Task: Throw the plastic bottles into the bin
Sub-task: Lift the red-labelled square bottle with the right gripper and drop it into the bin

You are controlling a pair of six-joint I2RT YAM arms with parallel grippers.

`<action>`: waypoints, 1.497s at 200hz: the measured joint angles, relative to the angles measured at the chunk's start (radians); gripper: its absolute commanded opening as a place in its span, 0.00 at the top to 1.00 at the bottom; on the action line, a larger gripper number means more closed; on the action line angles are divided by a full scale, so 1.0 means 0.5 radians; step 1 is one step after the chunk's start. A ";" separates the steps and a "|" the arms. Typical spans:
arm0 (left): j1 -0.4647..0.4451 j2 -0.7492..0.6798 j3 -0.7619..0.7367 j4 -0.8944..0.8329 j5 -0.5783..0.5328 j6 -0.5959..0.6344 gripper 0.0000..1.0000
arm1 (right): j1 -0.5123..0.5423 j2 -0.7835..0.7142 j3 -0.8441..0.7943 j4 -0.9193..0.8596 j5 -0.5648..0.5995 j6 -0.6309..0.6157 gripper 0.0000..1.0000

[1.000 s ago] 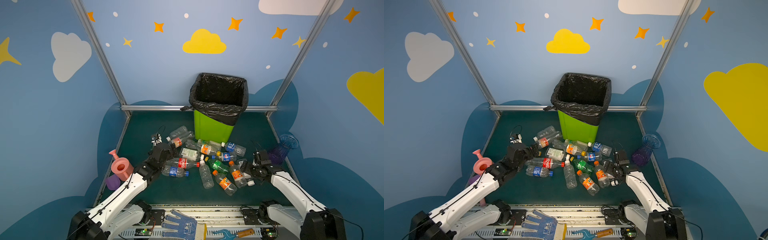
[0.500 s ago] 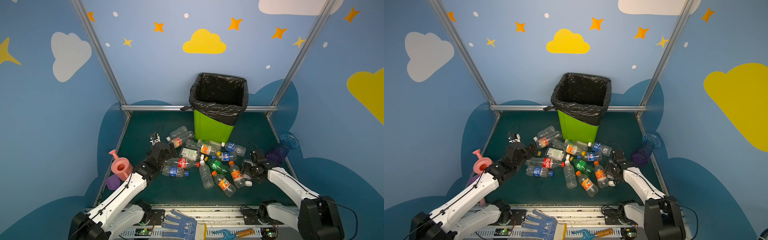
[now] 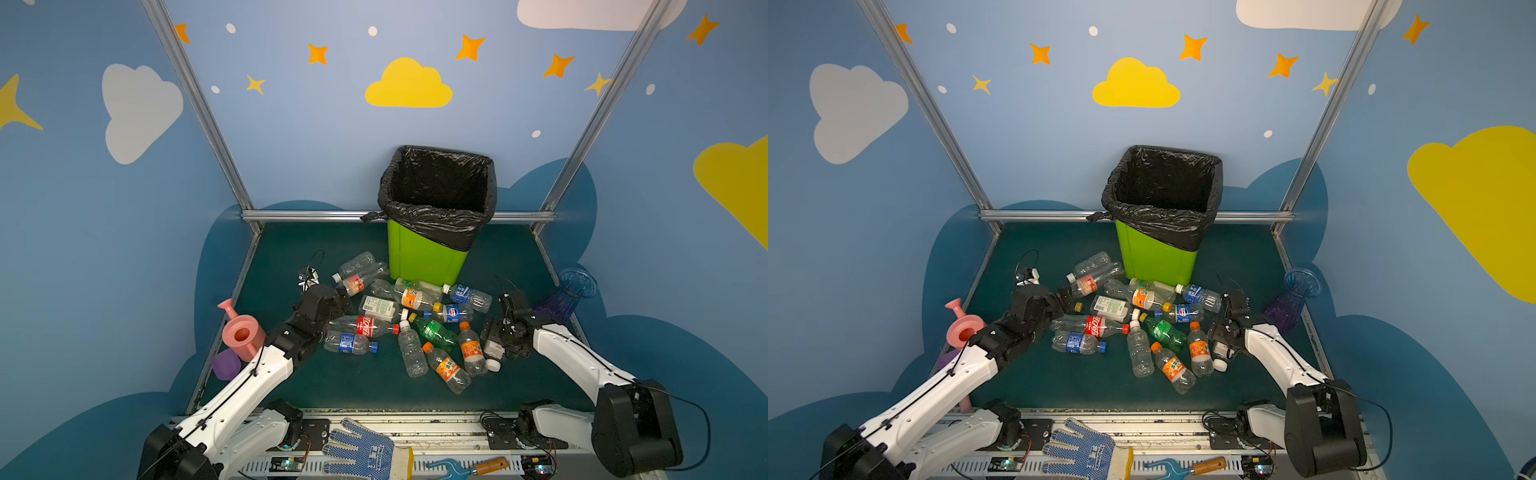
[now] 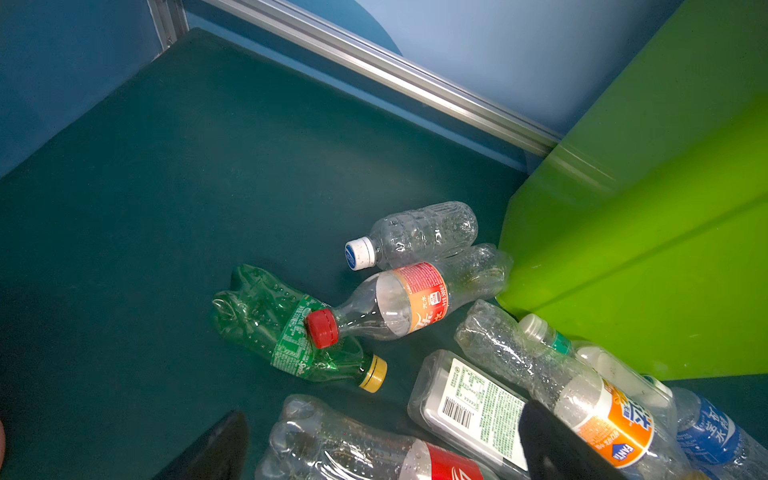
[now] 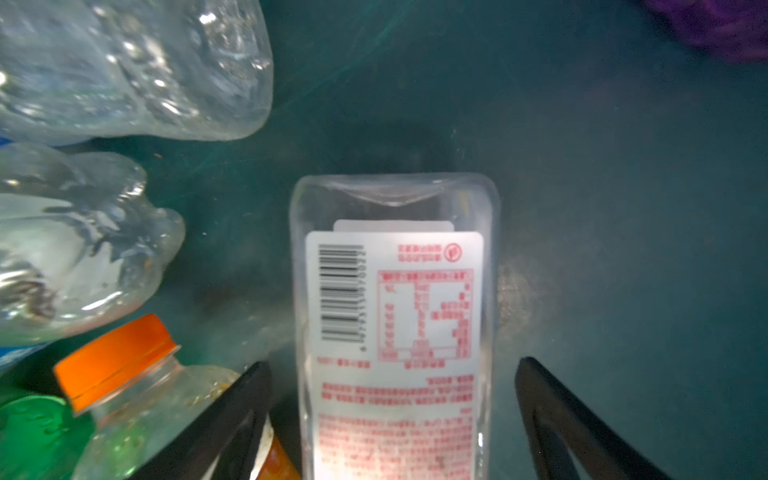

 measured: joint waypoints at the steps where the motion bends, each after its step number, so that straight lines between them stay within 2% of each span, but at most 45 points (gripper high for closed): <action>1: 0.001 0.000 -0.004 0.000 0.001 -0.002 0.00 | 0.000 0.004 0.005 -0.001 0.000 -0.001 0.12; 19: 0.002 0.000 -0.024 -0.002 0.002 -0.008 0.00 | 0.000 0.087 0.055 -0.002 -0.002 -0.011 0.18; 40: 0.005 -0.001 -0.044 -0.003 0.002 -0.014 0.00 | 0.000 0.153 0.081 -0.001 -0.009 -0.037 0.36; 45: 0.006 -0.003 -0.047 -0.004 0.002 -0.016 0.00 | 0.000 0.159 0.082 0.000 -0.011 -0.034 0.38; 76: 0.006 -0.035 -0.066 -0.016 0.002 -0.027 0.00 | 0.000 0.172 0.090 0.003 -0.017 -0.043 0.37; 100: 0.013 -0.060 -0.077 -0.027 -0.003 -0.044 0.00 | -0.001 0.178 0.098 0.002 -0.031 -0.053 0.43; 127: 0.024 -0.086 -0.077 -0.034 -0.008 -0.052 0.00 | -0.001 0.171 0.149 -0.032 -0.035 -0.085 0.44; 160: 0.042 -0.103 -0.081 -0.033 -0.015 -0.075 0.00 | -0.011 -0.025 0.290 -0.114 0.019 -0.146 0.46; 191: 0.055 -0.101 -0.130 -0.057 -0.002 -0.174 0.00 | -0.036 -0.303 0.589 -0.175 0.060 -0.270 0.45; 216: 0.056 -0.107 -0.139 -0.150 0.026 -0.243 0.00 | -0.037 -0.524 1.019 -0.158 0.105 -0.433 0.44; 241: 0.056 -0.161 -0.158 -0.225 0.031 -0.287 0.00 | -0.037 -0.720 1.482 0.028 0.166 -0.586 0.44; 267: 0.056 -0.240 -0.224 -0.242 0.060 -0.297 0.00 | -0.037 -0.858 1.688 0.391 0.160 -0.647 0.44; 284: 0.057 -0.275 -0.257 -0.243 0.077 -0.315 0.00 | -0.040 -0.838 1.740 0.613 0.122 -0.617 0.43; 299: 0.056 -0.290 -0.266 -0.246 0.095 -0.333 0.00 | -0.044 -0.657 1.851 0.758 0.014 -0.546 0.42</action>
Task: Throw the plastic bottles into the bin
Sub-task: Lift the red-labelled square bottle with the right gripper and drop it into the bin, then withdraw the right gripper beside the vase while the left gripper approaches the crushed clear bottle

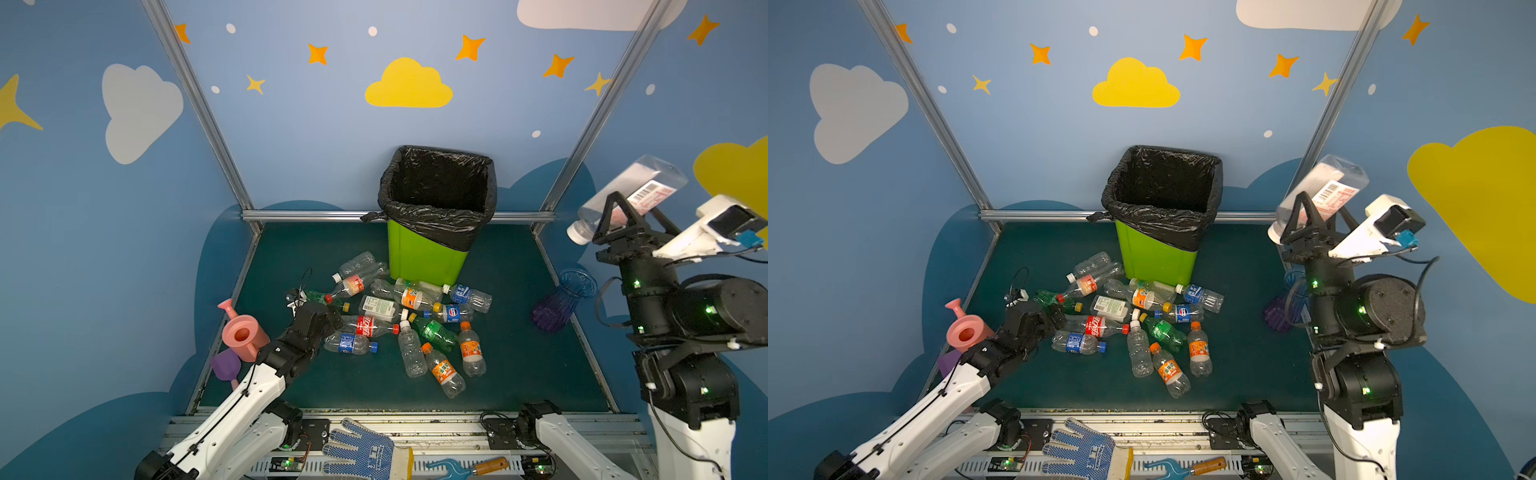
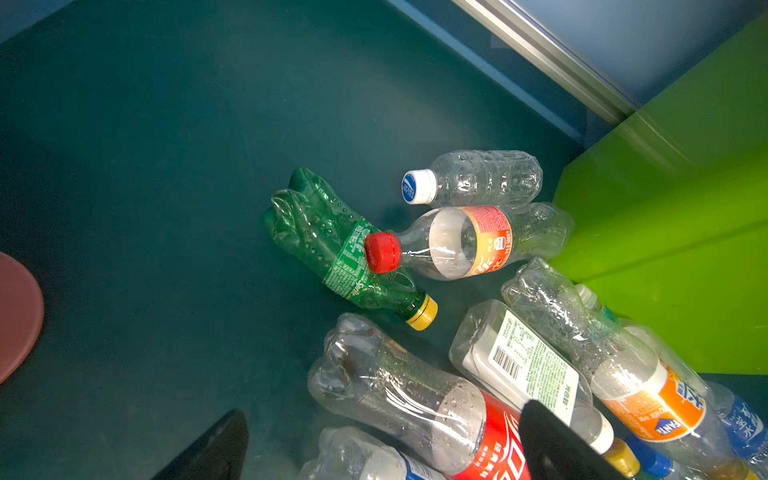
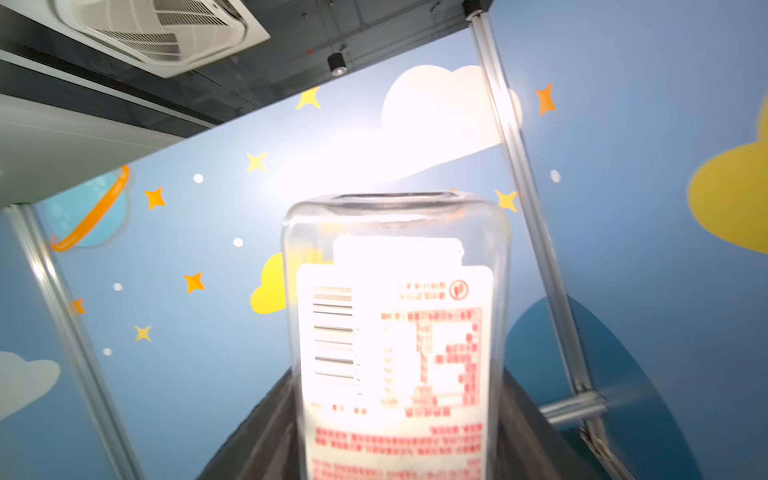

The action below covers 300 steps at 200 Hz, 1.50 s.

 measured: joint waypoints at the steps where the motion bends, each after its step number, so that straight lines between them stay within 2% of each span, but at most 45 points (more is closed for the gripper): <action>1: 0.000 0.000 0.000 0.000 0.000 0.000 0.00 | 0.000 0.000 0.000 0.000 0.000 0.000 0.42; 19: 0.000 -0.008 -0.002 -0.007 0.008 -0.025 0.00 | 0.006 0.453 0.338 0.046 -0.211 0.095 0.36; 28: -0.001 -0.010 -0.003 -0.016 0.011 -0.040 0.00 | 0.020 0.729 0.571 0.021 -0.340 0.135 0.28; 34: -0.002 -0.012 -0.003 -0.027 0.013 -0.057 0.00 | 0.038 0.968 0.804 -0.044 -0.446 0.150 0.22; 50: -0.011 -0.031 -0.003 -0.078 0.021 -0.114 0.00 | 0.106 1.555 1.384 -0.263 -0.624 0.113 0.17; 62: -0.021 -0.063 -0.003 -0.133 0.022 -0.156 0.00 | 0.158 1.791 1.537 -0.434 -0.673 0.075 0.13; 75: -0.035 -0.111 -0.003 -0.186 0.021 -0.209 0.00 | 0.195 1.847 1.423 -0.538 -0.688 0.047 0.08; 98: -0.060 -0.233 -0.008 -0.263 0.021 -0.308 0.00 | 0.236 1.592 0.923 -0.504 -0.657 0.029 0.05; 111: -0.076 -0.288 -0.009 -0.291 0.020 -0.357 0.00 | 0.232 1.394 0.754 -0.483 -0.616 0.018 0.04; 144: -0.140 -0.377 -0.019 -0.354 0.020 -0.509 0.01 | 0.211 0.785 0.399 -0.185 -0.492 0.000 0.03; 159: -0.184 -0.391 -0.060 -0.342 0.029 -0.578 0.06 | 0.195 0.513 0.159 -0.044 -0.426 -0.003 0.03; 180: -0.256 -0.354 -0.129 -0.329 0.047 -0.655 0.06 | 0.157 0.230 -0.249 0.081 -0.307 0.003 0.03; 211: -0.366 -0.187 -0.136 -0.356 0.037 -0.791 0.05 | -0.005 -0.004 -0.976 0.027 -0.200 0.117 0.03; 238: -0.491 -0.124 -0.137 -0.365 -0.005 -0.948 0.05 | -0.156 -0.159 -1.471 -0.134 -0.170 0.261 0.03; 264: -0.583 -0.069 -0.143 -0.306 -0.040 -1.118 0.05 | -0.230 -0.372 -1.707 -0.214 -0.156 0.362 0.03; 300: -0.621 0.060 -0.143 -0.255 -0.075 -1.254 0.07 | -0.272 -0.494 -1.856 -0.256 -0.155 0.433 0.03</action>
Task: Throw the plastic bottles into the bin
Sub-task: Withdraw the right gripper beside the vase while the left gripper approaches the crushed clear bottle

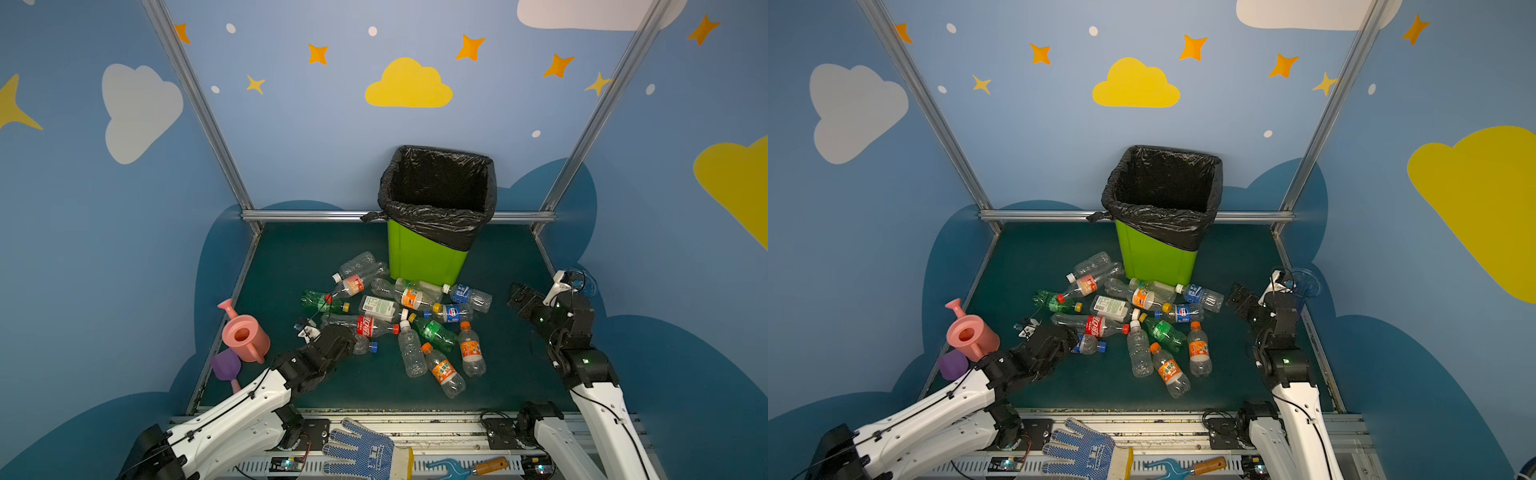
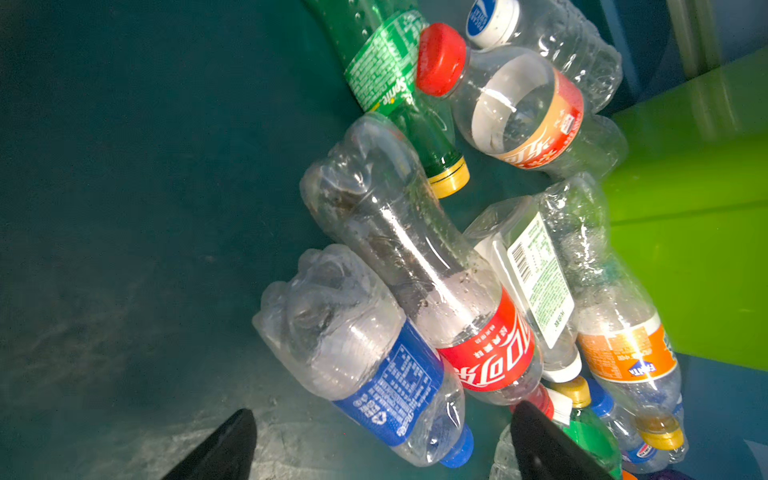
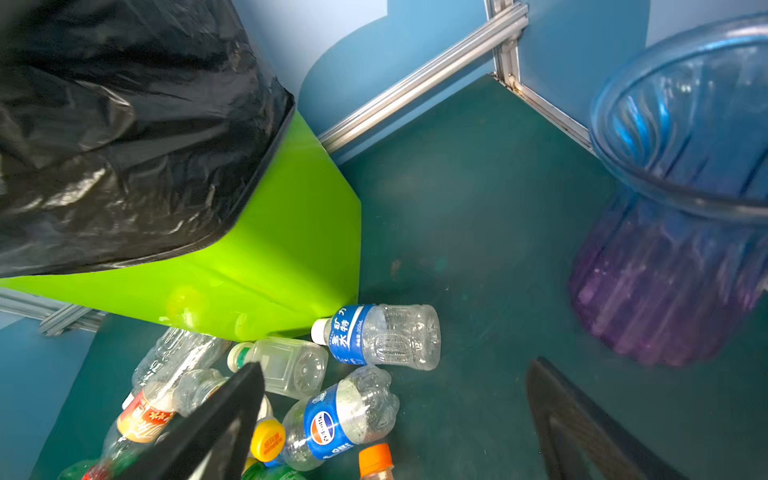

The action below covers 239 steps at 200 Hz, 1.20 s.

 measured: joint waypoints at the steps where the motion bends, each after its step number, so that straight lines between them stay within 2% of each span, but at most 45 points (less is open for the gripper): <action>1: -0.001 0.001 0.000 0.001 -0.002 -0.002 0.07 | -0.002 -0.003 -0.008 -0.002 0.000 0.004 0.03; 43: -0.007 0.098 0.004 0.024 -0.045 -0.037 0.07 | -0.039 -0.056 -0.179 -0.063 0.006 0.082 0.03; 107: -0.008 0.395 0.053 0.096 -0.051 -0.037 0.07 | -0.075 -0.067 -0.184 -0.072 0.006 0.102 0.03; 176: 0.006 0.586 0.072 0.196 -0.071 -0.047 0.08 | -0.112 -0.060 -0.213 -0.071 0.005 0.098 0.03; 207: 0.056 0.713 0.095 0.187 -0.060 -0.089 0.11 | -0.130 -0.043 -0.224 -0.070 0.004 0.084 0.03; 239: 0.087 0.761 0.098 0.182 -0.041 -0.092 0.21 | -0.153 -0.038 -0.248 -0.070 -0.009 0.077 0.03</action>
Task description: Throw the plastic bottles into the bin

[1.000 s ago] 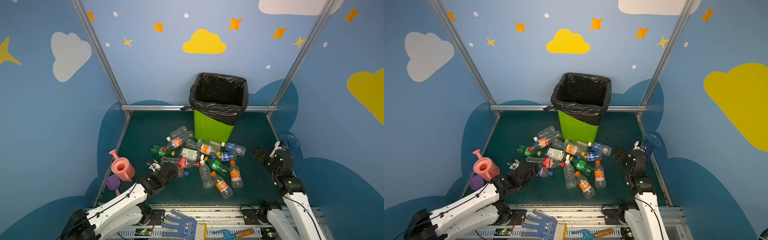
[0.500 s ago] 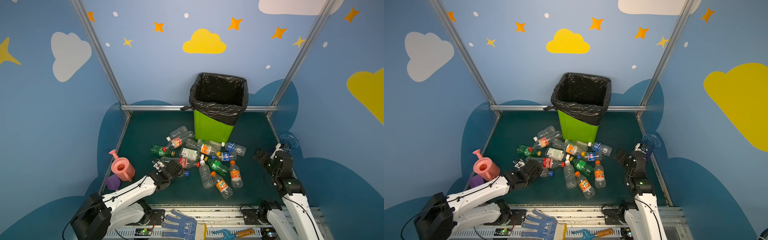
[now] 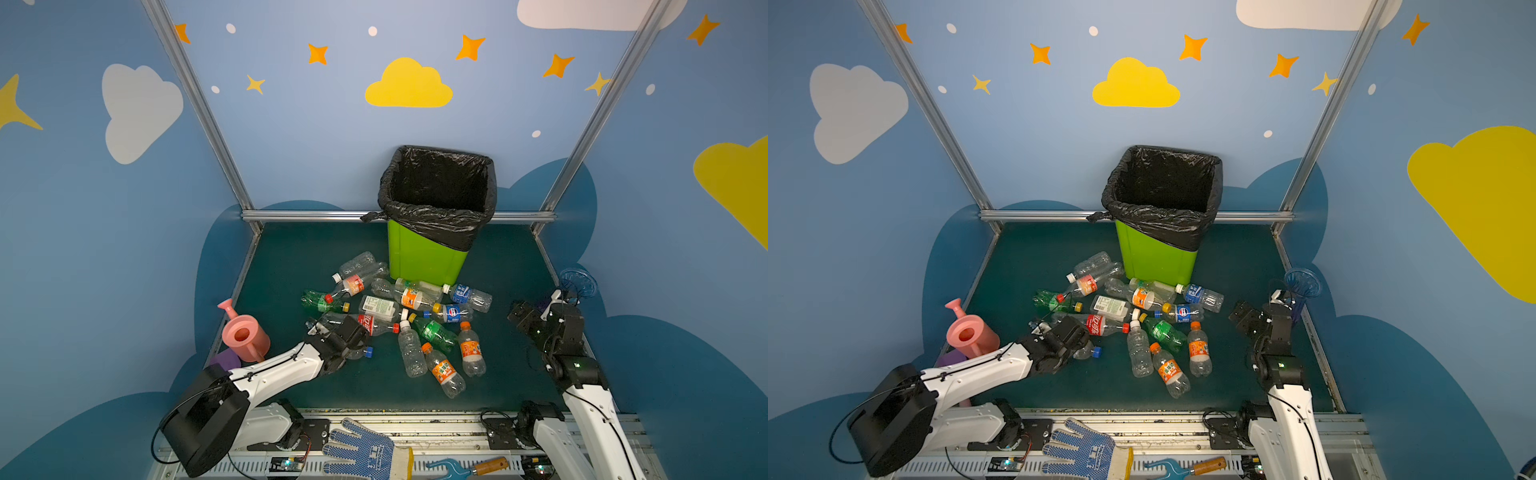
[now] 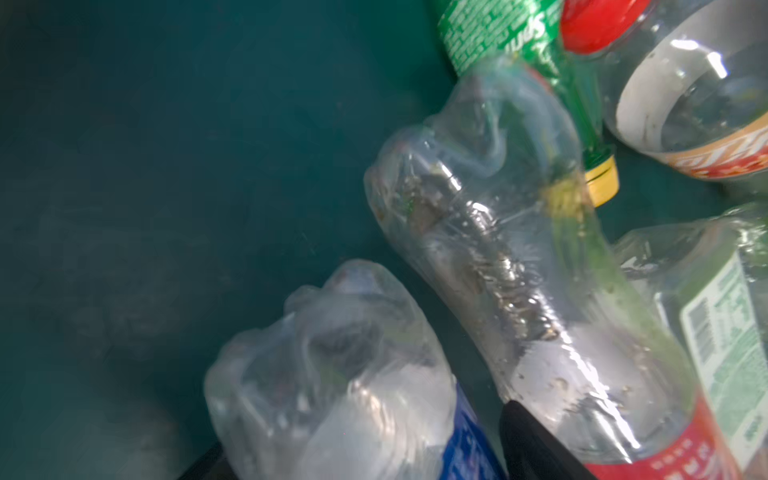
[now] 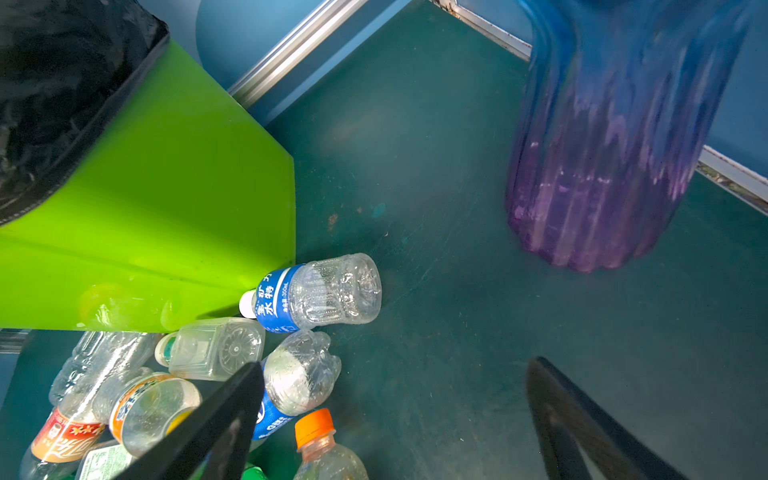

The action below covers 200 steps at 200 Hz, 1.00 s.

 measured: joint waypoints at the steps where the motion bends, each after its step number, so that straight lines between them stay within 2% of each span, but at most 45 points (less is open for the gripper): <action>1: 0.000 0.001 0.000 -0.001 0.001 0.001 0.21 | -0.001 0.002 -0.001 0.000 -0.002 0.000 0.03; 74: 0.064 -0.086 -0.001 -0.022 0.031 0.060 0.39 | -0.050 0.019 -0.005 0.001 -0.035 -0.011 0.03; 116: 0.103 -0.211 -0.090 -0.003 0.034 0.099 0.45 | -0.067 0.049 -0.008 0.004 -0.075 -0.010 0.03; 153: 0.117 -0.294 -0.113 -0.027 0.052 0.134 0.21 | -0.081 0.055 -0.008 0.018 -0.092 -0.010 0.03; 200: 0.126 -0.355 -0.136 -0.082 0.091 0.139 0.12 | -0.090 0.059 -0.016 0.034 -0.115 -0.006 0.03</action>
